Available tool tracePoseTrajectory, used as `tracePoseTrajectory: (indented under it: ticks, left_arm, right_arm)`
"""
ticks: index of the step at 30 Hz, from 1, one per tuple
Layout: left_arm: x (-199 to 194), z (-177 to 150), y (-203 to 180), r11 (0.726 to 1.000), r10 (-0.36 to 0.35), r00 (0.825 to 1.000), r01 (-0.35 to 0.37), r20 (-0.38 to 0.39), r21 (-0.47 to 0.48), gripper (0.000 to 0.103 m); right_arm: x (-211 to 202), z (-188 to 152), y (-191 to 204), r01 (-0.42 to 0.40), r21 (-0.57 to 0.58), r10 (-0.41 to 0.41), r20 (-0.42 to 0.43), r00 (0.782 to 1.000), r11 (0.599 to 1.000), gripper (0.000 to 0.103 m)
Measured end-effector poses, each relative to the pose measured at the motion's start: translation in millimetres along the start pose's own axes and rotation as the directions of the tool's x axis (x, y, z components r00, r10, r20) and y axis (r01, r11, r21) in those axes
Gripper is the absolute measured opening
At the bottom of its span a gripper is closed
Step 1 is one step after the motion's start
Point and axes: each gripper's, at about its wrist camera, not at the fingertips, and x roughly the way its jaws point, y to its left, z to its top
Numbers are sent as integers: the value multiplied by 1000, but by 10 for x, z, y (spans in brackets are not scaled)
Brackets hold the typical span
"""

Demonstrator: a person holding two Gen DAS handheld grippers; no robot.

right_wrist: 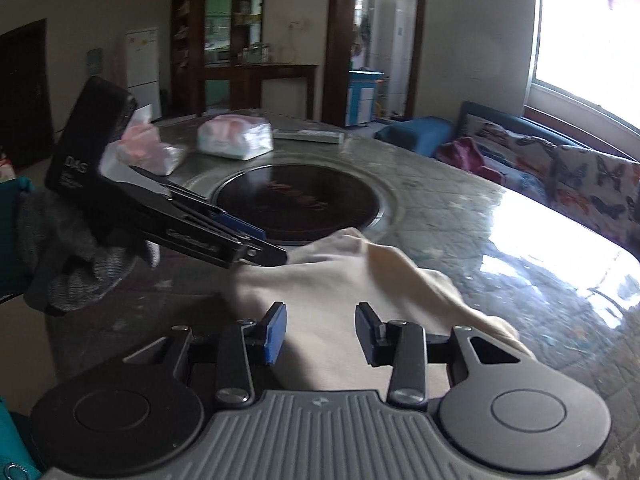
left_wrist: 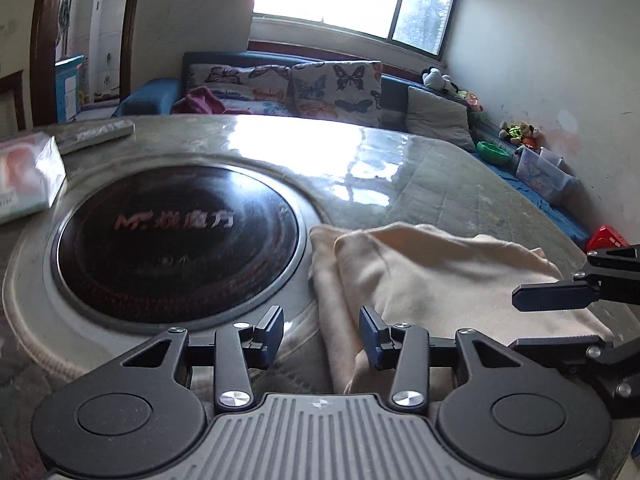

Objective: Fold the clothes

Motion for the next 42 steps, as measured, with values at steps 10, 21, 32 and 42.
tracePoseTrajectory:
  ticks: [10, 21, 32, 42]
  left_arm:
    - [-167, -9, 13, 1000, 7, 1000, -7, 30, -24, 45]
    - [-253, -55, -66, 1000, -18, 999, 19, 29, -10, 49]
    - [-244, -54, -64, 1000, -1, 1000, 1, 7, -30, 54]
    - [-255, -50, -41, 998, 31, 1000, -31, 0, -48, 69]
  right_arm:
    - [153, -88, 217, 6, -52, -9, -50, 999, 999, 37]
    - [305, -92, 355, -52, -70, 48, -63, 997, 996, 37]
    - [347, -43, 406, -57, -80, 53, -55, 997, 995, 38]
    - [346, 47, 467, -45, -131, 38, -51, 998, 990, 39]
